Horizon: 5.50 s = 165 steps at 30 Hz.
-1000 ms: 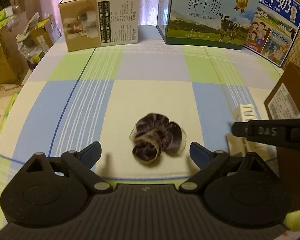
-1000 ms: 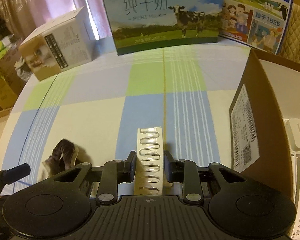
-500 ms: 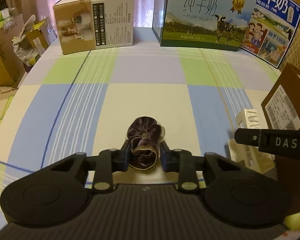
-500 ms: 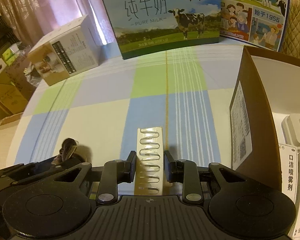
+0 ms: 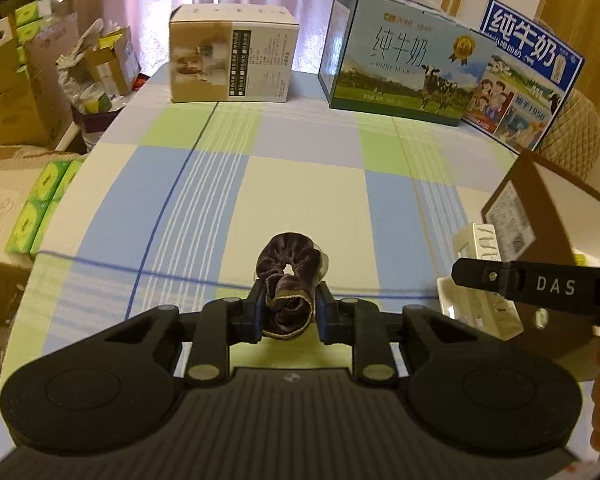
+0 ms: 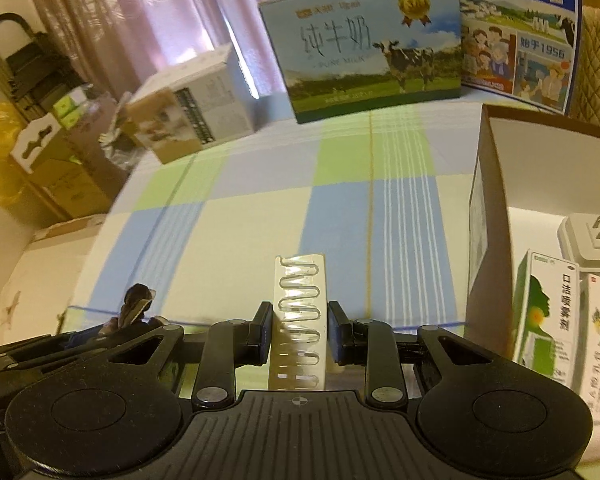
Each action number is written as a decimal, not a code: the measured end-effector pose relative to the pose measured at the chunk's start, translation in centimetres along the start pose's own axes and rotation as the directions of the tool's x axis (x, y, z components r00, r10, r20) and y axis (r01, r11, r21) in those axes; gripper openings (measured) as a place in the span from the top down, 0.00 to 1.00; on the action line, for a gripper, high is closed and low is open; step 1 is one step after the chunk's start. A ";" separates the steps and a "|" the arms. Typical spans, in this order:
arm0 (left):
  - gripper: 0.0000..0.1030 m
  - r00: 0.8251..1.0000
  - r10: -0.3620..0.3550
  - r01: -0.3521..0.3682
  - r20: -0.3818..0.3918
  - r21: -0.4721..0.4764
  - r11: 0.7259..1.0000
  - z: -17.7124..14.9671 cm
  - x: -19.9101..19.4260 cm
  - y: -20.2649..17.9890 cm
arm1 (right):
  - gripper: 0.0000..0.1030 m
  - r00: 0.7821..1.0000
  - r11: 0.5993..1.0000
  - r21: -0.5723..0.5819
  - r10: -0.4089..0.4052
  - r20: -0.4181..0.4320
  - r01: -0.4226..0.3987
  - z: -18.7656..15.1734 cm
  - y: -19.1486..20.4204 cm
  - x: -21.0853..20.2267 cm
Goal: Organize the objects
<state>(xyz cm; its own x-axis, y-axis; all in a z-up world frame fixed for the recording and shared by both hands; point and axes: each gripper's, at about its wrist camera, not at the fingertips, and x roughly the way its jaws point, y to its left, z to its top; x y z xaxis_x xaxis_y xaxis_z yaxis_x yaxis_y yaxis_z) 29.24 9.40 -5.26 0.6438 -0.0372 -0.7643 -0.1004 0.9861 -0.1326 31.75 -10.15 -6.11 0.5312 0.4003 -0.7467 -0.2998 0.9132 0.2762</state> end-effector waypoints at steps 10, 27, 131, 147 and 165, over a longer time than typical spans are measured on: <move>0.80 0.997 -0.064 0.063 0.036 0.026 0.998 -1.6 -7.8 -3.5 | 0.76 0.996 0.998 -0.003 0.060 0.068 -0.060 -2.3 -0.6 -8.9; 0.80 0.973 -0.231 0.226 -0.004 0.221 0.949 -2.7 -12.6 -17.0 | 0.76 0.985 0.995 0.098 -0.050 0.163 0.034 -6.2 -10.6 -21.2; 0.03 0.991 -0.135 0.127 -0.010 0.414 0.901 4.7 0.3 -29.4 | 0.49 0.966 0.968 0.075 -0.246 0.084 0.240 -2.2 -24.8 -17.5; 0.01 0.977 -0.204 0.165 0.060 0.395 0.904 2.6 -7.9 -27.5 | 0.38 0.956 0.965 0.090 -0.259 0.141 0.248 -3.4 -19.9 -22.7; 0.01 0.974 -0.200 0.153 0.110 0.331 0.931 -3.8 -19.4 -20.5 | 0.36 0.963 0.975 0.145 -0.196 0.185 0.170 -8.3 -13.4 -28.6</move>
<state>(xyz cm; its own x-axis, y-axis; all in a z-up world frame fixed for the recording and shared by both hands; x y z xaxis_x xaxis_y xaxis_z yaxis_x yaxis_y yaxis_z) 15.90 -10.69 9.86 0.7305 -0.2152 -0.6481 0.2565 0.9660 -0.0316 14.04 -34.41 6.53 0.7168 0.2211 -0.6613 -0.0871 0.9694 0.2297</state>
